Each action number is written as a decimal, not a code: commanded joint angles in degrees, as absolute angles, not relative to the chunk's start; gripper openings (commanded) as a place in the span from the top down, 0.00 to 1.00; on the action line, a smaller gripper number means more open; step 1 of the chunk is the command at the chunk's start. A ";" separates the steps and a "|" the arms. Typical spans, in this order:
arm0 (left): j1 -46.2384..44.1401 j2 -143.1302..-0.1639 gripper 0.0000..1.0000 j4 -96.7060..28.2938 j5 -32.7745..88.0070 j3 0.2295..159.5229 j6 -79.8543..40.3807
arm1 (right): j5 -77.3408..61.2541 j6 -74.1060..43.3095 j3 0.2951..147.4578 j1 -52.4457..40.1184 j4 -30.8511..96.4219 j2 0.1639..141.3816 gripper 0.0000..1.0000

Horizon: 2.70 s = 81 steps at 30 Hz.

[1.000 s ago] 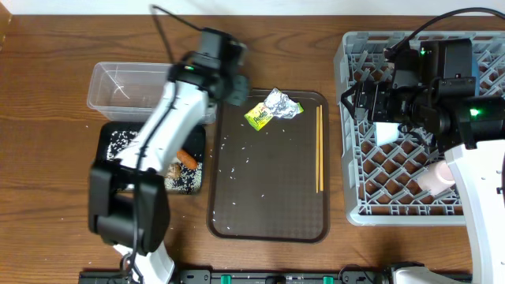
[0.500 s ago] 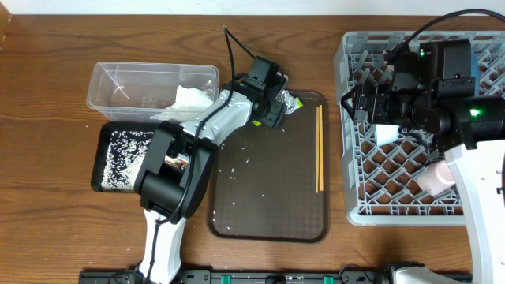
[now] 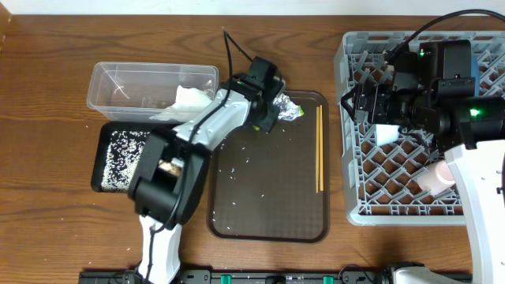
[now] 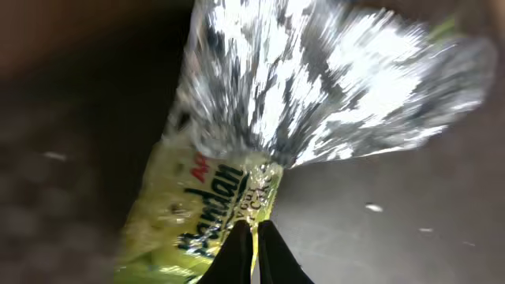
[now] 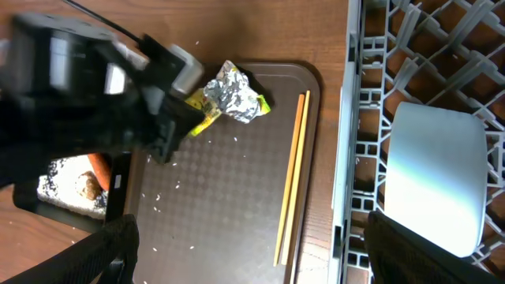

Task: Sort waste into correct bins and load items into the dishwasher rack
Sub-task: 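Grasp the foil wrapper and yellow packet with the left gripper, then drop the wrapper and packet into the clear plastic bin, then reach the right gripper to the chopsticks on the brown tray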

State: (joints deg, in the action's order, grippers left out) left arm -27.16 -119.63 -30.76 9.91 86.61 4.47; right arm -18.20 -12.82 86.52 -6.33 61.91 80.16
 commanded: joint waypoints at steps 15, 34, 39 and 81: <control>-25.78 -123.96 0.17 -20.84 3.62 87.09 7.29 | -17.74 -12.56 87.29 -7.11 62.85 79.94 0.12; -25.78 -117.84 0.94 -32.29 7.01 89.27 7.22 | -17.76 -12.58 87.29 -7.09 62.72 79.94 0.13; -24.58 -107.61 0.94 -36.88 3.05 90.15 7.29 | -17.74 -12.58 87.29 -7.09 62.57 79.94 0.13; -7.40 -81.69 0.04 -55.68 17.39 90.04 -3.33 | -3.66 -23.83 87.22 -24.93 62.54 89.47 0.49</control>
State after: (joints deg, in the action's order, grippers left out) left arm -7.40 -82.08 -52.93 8.64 89.32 0.27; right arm -10.33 -16.80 86.59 -22.17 62.11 85.36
